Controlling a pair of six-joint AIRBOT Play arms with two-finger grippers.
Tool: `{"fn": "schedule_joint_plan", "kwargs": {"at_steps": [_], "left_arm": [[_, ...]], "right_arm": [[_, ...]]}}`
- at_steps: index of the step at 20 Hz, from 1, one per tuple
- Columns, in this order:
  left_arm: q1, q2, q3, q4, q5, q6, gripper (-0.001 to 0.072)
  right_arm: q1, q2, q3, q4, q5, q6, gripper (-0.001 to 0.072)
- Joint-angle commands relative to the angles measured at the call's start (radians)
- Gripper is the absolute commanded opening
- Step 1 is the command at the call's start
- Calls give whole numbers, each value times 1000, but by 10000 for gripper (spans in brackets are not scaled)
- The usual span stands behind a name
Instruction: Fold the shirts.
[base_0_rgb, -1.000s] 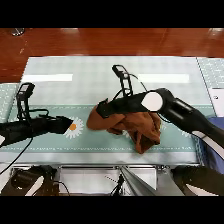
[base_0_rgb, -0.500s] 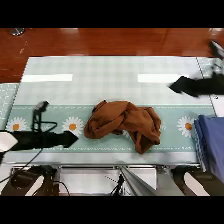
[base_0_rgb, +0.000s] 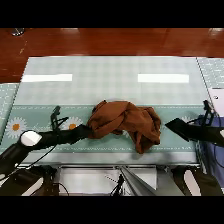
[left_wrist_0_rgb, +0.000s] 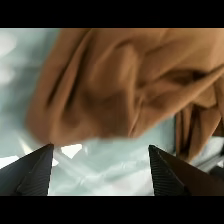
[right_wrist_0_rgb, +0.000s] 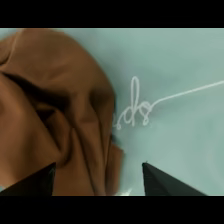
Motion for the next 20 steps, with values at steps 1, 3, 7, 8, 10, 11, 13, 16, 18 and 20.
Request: {"fn": "schedule_joint_plan", "kwargs": {"at_steps": [1,3,7,8,10,11,13,16,18,20], "left_arm": [[-135,-180,87,-51,169,31,701],[-165,-299,170,-51,163,50,700],[-148,-467,316,-51,85,60,298],[-128,-485,346,-51,37,101,35],[-87,-489,387,-51,-42,171,18],[-66,-487,401,-51,-77,186,17],[-26,-487,422,-51,-136,206,18],[5,-486,429,-51,-175,207,18],[9,-485,429,-51,-181,211,18],[26,-475,449,-51,-212,251,18]], "right_arm": [[42,19,-55,-20,-20,13,618],[42,19,-55,-27,4,16,618],[45,18,-55,-8,45,21,618],[61,17,-55,-4,39,21,619],[126,-13,-55,41,-1,20,618],[168,-40,-55,69,-44,16,618],[245,-110,-52,117,-171,15,618],[346,-239,-52,261,-288,-28,618],[401,-312,-43,340,-323,-97,354],[409,-333,26,360,-288,-192,24]]}}
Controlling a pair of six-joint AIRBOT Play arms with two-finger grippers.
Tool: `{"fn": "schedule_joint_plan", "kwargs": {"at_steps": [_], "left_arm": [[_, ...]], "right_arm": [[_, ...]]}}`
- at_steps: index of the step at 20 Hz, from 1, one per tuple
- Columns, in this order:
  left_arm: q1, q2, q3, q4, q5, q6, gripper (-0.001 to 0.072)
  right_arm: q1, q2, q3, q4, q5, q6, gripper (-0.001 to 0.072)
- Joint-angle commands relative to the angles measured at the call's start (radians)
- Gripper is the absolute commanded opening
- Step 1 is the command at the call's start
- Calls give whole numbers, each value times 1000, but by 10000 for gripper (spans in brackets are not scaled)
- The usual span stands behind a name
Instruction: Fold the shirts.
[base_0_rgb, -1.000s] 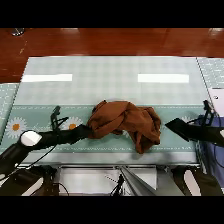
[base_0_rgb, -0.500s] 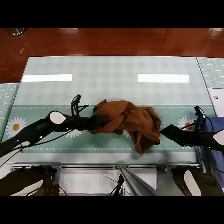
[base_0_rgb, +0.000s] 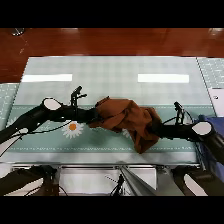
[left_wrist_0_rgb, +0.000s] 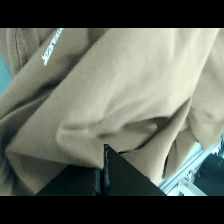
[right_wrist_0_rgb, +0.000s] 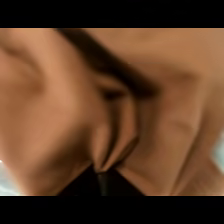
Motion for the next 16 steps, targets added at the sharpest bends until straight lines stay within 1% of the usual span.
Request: {"fn": "schedule_joint_plan", "kwargs": {"at_steps": [1,2,3,5,8,10,13,15,16], "left_arm": [[42,22,47,-2,-82,66,18],[67,47,89,-2,-111,84,17],[96,78,140,-2,-130,82,17],[157,146,277,-2,-132,79,17],[245,224,553,-2,-132,77,17],[291,256,752,-2,-134,59,16],[324,294,1034,-1,-153,34,17],[330,318,1194,7,-206,33,17],[329,332,1255,18,-239,23,17]], "right_arm": [[45,-62,125,61,2,-129,24],[38,-62,218,20,35,-128,23],[29,-62,338,-34,72,-119,23],[8,-62,602,-139,130,-77,23],[-2,-62,1020,-286,185,-18,23],[-1,-62,1294,-304,225,-14,23],[0,-62,1622,-262,338,-24,23],[0,-55,1784,-260,433,-24,23],[0,-33,1815,-257,457,-24,23]]}}
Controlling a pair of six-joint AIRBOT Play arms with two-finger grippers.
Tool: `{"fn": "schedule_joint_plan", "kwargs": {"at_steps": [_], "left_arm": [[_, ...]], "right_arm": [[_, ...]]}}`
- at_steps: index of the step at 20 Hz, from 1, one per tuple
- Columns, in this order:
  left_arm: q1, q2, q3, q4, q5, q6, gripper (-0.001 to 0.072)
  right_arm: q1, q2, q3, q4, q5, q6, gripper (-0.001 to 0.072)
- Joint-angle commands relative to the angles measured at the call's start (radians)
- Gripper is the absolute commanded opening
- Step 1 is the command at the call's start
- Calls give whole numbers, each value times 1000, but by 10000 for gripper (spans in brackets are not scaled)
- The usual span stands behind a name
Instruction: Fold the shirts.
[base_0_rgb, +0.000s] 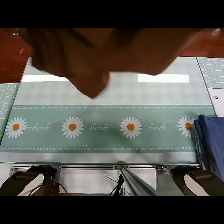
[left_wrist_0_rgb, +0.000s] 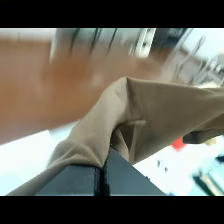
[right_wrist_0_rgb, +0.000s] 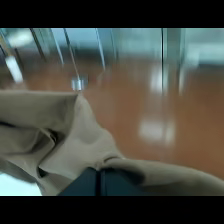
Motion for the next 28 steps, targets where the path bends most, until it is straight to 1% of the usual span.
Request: {"fn": "schedule_joint_plan", "kwargs": {"at_steps": [1,3,7,9,11,13,15,16,17,18,20,22,24,25,27,28], "left_arm": [[18,54,266,35,-103,-55,17],[18,95,332,101,-184,-107,16],[18,211,336,262,-320,-190,17],[18,247,334,306,-401,-229,17],[18,259,315,308,-481,-259,17],[18,260,244,308,-556,-263,17],[18,260,95,311,-572,-255,17],[18,259,-6,312,-570,-238,17],[18,254,-112,312,-549,-213,17],[18,247,-238,312,-497,-197,18],[16,221,-476,311,-325,-179,17],[16,160,-655,311,-131,-159,17],[16,50,-733,311,15,-126,17],[16,-24,-732,309,69,-107,18],[14,-166,-704,280,156,-77,17],[14,-230,-682,260,181,-75,17]], "right_arm": [[-1,51,221,-4,135,2,23],[-1,107,220,-4,195,2,23],[-1,191,206,-6,293,3,23],[-1,212,182,-3,329,7,23],[-1,218,138,6,378,15,23],[-1,218,40,23,407,15,23],[-1,217,-121,17,394,4,23],[-1,217,-232,6,362,-4,23],[-1,217,-346,3,318,-12,23],[-1,209,-471,3,259,-18,23],[-1,161,-678,5,126,-39,23],[-1,48,-789,4,12,-59,23],[-2,-121,-781,11,-75,-89,23],[-2,-215,-753,11,-127,-100,23],[-2,-406,-645,13,-189,-95,23],[-2,-496,-574,21,-201,-78,23]]}}
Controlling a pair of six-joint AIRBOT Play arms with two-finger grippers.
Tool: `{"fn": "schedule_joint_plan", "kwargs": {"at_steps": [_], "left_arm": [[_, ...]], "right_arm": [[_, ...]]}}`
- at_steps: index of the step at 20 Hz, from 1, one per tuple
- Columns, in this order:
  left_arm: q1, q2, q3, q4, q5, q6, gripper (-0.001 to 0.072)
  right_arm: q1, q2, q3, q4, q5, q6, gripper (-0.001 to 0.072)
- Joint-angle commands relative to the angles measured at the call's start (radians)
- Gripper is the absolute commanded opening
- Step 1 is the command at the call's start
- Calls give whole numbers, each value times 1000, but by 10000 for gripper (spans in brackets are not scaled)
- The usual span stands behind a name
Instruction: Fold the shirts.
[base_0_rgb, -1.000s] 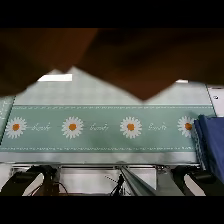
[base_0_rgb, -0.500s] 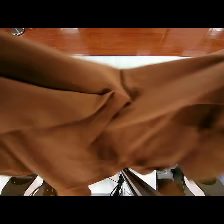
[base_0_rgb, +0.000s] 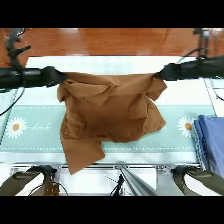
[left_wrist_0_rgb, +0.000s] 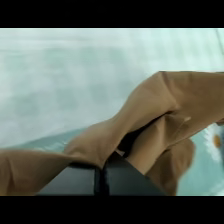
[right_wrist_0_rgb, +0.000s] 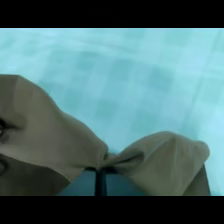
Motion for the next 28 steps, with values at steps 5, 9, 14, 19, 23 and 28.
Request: {"fn": "schedule_joint_plan", "kwargs": {"at_steps": [5,9,14,19,23,28], "left_arm": [[0,-373,84,-173,182,40,25],[42,-384,116,-112,40,69,705],[310,-348,140,175,-375,-50,704],[553,-164,-194,219,-386,-34,703],[695,-54,-500,77,-321,68,703],[643,-49,-629,-2,-232,183,703]], "right_arm": [[-29,-575,390,194,-109,98,26],[-123,-609,411,307,-34,93,635],[-341,-466,380,19,377,13,628],[-452,-86,-221,-57,121,2,626],[-455,223,-695,238,-40,-135,626],[-455,342,-824,295,12,-159,626]]}}
